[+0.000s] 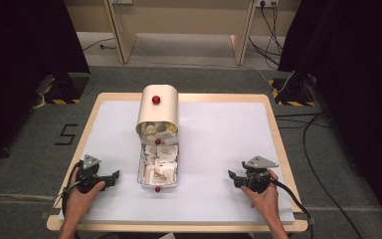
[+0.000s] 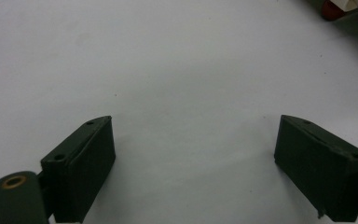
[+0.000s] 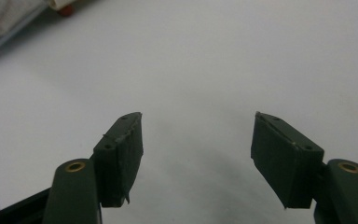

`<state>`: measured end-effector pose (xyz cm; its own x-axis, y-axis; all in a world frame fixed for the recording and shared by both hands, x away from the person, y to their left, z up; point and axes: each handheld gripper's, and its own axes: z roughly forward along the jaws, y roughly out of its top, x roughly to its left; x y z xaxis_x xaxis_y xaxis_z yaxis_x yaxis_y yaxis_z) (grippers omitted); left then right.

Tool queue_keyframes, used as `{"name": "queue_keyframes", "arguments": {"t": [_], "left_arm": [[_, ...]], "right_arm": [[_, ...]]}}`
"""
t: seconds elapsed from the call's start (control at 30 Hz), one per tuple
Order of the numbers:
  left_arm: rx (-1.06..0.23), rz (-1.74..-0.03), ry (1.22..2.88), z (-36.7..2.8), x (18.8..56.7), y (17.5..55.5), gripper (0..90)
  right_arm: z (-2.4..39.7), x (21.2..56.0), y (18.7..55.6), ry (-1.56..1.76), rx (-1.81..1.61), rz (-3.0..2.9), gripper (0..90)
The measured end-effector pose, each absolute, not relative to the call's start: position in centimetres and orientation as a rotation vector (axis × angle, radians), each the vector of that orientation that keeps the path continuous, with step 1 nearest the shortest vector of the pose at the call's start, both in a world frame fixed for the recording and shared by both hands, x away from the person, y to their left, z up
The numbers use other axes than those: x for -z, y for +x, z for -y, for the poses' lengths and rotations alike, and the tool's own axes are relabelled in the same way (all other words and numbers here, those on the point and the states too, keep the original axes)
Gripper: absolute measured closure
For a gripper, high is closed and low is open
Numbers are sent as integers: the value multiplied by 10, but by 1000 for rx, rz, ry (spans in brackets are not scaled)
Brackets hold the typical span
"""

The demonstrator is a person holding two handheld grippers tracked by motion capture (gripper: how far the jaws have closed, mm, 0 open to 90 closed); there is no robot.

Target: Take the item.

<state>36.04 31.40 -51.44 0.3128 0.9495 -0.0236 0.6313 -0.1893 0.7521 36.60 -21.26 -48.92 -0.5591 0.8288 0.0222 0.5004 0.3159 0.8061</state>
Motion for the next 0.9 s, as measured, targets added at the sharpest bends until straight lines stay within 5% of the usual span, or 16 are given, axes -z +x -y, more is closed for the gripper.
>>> {"name": "queue_keyframes", "arguments": {"t": [0.9], "left_arm": [[-612,-1400,1912,-314,514,360,115]], "right_arm": [[143,444,351,929,-1323,-2255,419]]}}
